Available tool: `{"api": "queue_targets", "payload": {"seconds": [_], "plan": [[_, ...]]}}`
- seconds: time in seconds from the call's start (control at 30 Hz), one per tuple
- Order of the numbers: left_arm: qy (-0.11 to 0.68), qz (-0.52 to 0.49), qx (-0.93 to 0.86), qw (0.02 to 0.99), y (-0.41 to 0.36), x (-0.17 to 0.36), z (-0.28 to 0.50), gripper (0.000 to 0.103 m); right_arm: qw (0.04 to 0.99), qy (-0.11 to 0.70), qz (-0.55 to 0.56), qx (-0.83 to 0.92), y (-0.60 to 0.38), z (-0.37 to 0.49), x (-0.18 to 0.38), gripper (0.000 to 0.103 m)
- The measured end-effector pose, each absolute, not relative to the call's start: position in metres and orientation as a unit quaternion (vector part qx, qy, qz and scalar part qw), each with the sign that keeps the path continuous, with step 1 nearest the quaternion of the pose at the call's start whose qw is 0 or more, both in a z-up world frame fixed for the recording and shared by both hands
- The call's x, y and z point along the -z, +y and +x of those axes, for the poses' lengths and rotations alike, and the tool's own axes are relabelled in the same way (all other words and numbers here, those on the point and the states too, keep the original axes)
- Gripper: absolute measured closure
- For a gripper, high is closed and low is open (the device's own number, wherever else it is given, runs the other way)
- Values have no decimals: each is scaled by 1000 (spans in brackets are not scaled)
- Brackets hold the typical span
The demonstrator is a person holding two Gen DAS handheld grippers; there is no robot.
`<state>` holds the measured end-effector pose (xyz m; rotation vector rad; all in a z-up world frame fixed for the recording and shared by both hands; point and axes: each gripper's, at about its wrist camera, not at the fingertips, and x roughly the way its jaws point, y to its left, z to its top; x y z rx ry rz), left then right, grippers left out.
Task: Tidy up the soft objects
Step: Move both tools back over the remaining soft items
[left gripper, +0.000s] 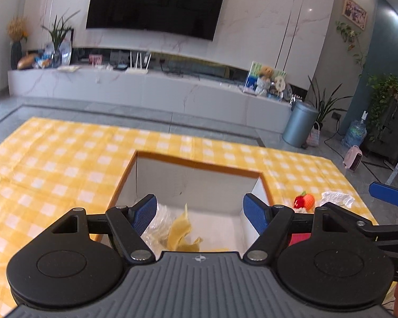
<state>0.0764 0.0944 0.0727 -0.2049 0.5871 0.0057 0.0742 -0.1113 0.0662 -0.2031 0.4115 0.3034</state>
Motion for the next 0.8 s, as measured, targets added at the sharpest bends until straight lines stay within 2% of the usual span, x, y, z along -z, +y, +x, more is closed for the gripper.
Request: {"api": "queue_targets", "payload": {"seconds": [0.2,0.8], "plan": [[268,-44,10,962,68,-80,70,16,967,188,-107,-136,-126,61,-81,6],[283,1,58,957,-12,-83,59,16,982,176,-60,-45,-233,47,-117,4]]}}
